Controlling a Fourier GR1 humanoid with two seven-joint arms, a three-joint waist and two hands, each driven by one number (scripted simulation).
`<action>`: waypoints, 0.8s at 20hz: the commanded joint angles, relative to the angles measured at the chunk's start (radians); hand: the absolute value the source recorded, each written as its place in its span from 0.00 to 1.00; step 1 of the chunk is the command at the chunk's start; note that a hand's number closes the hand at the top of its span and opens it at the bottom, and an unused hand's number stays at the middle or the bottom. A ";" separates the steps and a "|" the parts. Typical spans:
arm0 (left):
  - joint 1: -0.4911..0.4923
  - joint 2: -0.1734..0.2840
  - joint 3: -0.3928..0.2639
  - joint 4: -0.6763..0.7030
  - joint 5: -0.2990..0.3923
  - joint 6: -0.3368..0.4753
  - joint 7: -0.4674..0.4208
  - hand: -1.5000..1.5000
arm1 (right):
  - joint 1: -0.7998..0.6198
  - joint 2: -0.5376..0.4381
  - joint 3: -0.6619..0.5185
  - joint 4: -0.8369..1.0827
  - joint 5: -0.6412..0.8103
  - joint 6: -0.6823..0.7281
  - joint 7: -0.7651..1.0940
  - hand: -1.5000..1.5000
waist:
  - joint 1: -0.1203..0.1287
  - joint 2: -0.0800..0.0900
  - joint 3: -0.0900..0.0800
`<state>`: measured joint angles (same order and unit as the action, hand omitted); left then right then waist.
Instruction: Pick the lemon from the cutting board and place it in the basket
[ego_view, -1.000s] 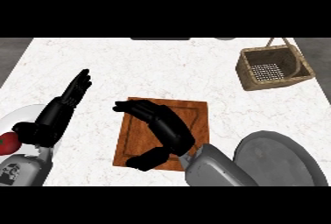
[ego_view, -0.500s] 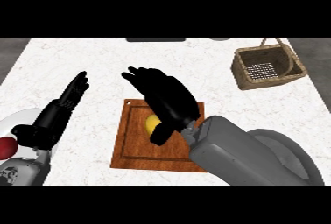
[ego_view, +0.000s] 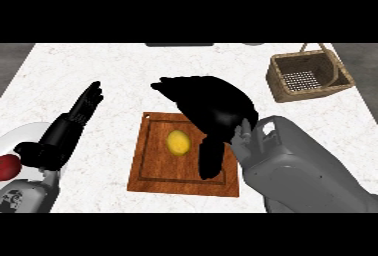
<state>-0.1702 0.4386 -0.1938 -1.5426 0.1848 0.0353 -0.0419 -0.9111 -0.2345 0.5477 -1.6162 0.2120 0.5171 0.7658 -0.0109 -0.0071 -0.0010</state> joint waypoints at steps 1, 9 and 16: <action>0.007 0.007 0.040 0.000 0.011 -0.051 -0.018 0.50 | 0.058 -0.050 -0.097 -0.107 -0.064 0.113 0.059 0.00 | 0.006 0.004 0.001; -0.003 -0.058 0.054 -0.024 -0.050 -0.049 0.036 0.50 | 0.110 0.061 -0.111 -0.118 0.055 0.102 0.066 0.00 | 0.015 0.006 0.001; 0.028 -0.070 0.066 -0.043 -0.064 -0.087 0.033 0.50 | 0.308 0.072 -0.058 -0.034 0.255 -0.057 -0.211 0.00 | 0.017 0.008 0.001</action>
<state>-0.1681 0.3757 -0.1375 -1.5787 0.1298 -0.0281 0.0024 -0.6680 -0.2020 0.4625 -1.6930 0.3730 0.5333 0.6379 0.0037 0.0004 0.0002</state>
